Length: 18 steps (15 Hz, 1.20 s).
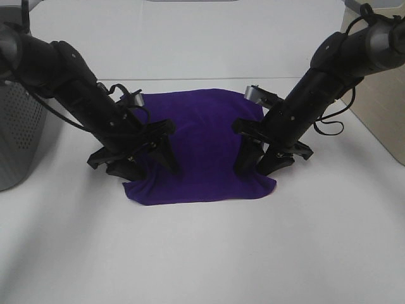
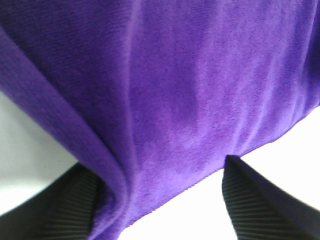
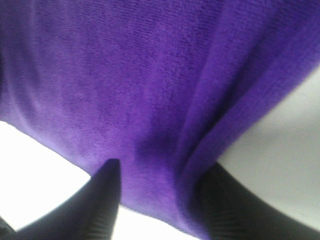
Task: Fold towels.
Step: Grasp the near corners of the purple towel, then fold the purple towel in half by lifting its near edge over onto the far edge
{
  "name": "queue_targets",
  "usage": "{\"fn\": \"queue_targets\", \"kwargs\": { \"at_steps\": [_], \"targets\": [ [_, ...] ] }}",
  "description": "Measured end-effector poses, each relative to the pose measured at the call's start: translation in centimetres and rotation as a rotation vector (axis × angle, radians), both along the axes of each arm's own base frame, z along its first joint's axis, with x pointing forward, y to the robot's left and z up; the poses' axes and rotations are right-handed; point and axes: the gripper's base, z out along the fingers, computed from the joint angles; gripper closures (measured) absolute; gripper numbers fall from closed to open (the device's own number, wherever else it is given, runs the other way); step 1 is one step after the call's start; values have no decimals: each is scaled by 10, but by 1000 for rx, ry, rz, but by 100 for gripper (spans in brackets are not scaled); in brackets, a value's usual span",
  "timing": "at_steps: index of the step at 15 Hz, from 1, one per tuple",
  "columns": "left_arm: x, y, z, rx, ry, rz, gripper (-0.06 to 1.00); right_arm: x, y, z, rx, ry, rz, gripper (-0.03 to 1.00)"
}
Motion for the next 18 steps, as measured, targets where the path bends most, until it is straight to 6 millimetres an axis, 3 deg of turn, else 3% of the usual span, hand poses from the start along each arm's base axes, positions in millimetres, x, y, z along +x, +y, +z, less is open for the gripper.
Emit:
{"fn": "queue_targets", "kwargs": {
  "at_steps": [2, 3, 4, 8, 11, 15, 18],
  "targets": [
    [3, -3, -6, -1, 78, 14, 55, 0, 1, 0, -40, -2, 15, 65],
    [2, -2, -10, 13, 89, 4, 81, 0, 0, -3, -54, 4, 13, 86],
    [2, -2, -11, 15, 78, -17, 90, -1, 0, -4, -54, 8, 14, 94],
    [1, -2, -10, 7, 26, -128, 93, -1, 2, 3, -52, -3, 25, 94],
    [-5, 5, 3, 65, 10, -245, 93, -11, -2, 20, -81, 14, 82, 94],
    [-10, 10, 66, 91, -104, -277, 93, -18, -1, 101, -18, -131, 77, 94],
    [-9, 12, 99, 101, -225, -254, 93, -16, -2, 134, -2, -254, 56, 94]
  ]
}}
